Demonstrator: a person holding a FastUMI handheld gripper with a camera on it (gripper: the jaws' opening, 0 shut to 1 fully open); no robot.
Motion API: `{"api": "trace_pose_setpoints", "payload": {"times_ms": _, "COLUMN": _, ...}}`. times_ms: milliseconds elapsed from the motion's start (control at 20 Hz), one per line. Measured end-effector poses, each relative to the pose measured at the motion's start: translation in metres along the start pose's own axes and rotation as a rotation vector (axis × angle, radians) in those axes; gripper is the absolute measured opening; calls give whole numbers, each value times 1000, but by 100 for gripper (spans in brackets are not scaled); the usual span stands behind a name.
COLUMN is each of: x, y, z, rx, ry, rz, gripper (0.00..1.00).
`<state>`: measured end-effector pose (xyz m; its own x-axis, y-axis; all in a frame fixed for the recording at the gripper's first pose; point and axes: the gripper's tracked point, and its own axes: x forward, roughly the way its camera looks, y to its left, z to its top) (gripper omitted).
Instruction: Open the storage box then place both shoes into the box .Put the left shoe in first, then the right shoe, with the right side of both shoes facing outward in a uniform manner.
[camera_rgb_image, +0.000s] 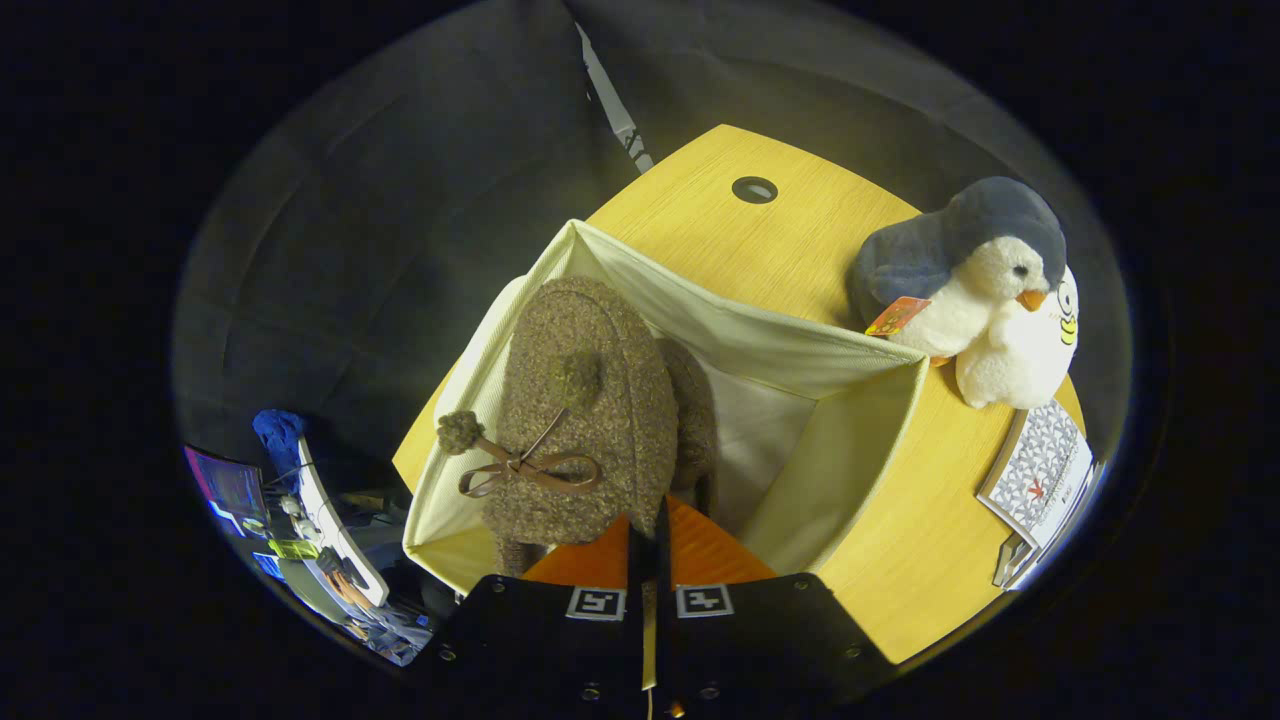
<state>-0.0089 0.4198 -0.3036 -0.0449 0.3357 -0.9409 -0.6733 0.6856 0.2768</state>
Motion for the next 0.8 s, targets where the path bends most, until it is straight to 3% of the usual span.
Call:
{"api": "trace_pose_setpoints", "payload": {"times_ms": 200, "x": -28, "y": -1, "z": 7, "rx": 8, "ry": -101, "rz": 37, "gripper": 26}}
{"api": "trace_pose_setpoints", "payload": {"times_ms": 250, "x": -38, "y": -3, "z": 7, "rx": -2, "ry": -131, "rz": 30, "gripper": 41}}
{"api": "trace_pose_setpoints", "payload": {"times_ms": 450, "x": -86, "y": -12, "z": -5, "rx": -13, "ry": -278, "rz": 22, "gripper": 78}}
{"api": "trace_pose_setpoints", "payload": {"times_ms": 800, "x": -205, "y": -87, "z": -42, "rx": 93, "ry": -700, "rz": -219, "gripper": 77}}
